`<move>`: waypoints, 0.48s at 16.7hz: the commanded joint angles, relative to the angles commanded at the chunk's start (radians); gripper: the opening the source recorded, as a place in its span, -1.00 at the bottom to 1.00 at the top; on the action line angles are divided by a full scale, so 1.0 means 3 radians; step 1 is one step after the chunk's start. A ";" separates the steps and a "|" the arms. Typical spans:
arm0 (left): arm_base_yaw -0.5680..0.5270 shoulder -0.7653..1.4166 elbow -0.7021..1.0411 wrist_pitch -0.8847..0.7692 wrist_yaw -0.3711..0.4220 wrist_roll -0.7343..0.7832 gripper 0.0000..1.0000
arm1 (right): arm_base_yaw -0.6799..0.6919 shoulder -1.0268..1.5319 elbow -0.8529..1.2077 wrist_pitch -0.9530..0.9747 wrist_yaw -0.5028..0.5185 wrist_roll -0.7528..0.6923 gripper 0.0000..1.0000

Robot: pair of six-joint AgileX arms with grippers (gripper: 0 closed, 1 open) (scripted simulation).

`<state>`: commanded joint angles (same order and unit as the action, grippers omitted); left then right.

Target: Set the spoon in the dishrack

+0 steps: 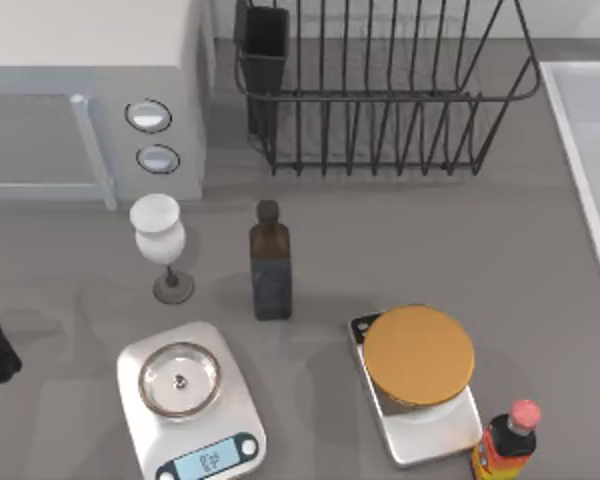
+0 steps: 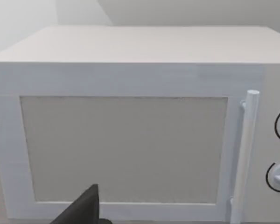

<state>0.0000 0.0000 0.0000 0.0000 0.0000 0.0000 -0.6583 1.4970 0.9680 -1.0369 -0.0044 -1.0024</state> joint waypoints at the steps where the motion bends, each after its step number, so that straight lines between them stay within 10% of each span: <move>1: 0.0000 0.0000 0.0000 0.0000 0.0000 0.0000 1.00 | -0.0001 0.0023 -0.0028 0.0042 0.0000 0.0003 1.00; 8: 0.0000 0.0000 0.0000 0.0000 0.0000 0.0000 1.00 | 0.0003 0.0510 -0.0572 0.1110 -0.0001 0.0022 1.00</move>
<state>0.0000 0.0000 0.0000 0.0000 0.0000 0.0000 -0.6573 1.6501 0.7963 -0.7039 -0.0045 -0.9958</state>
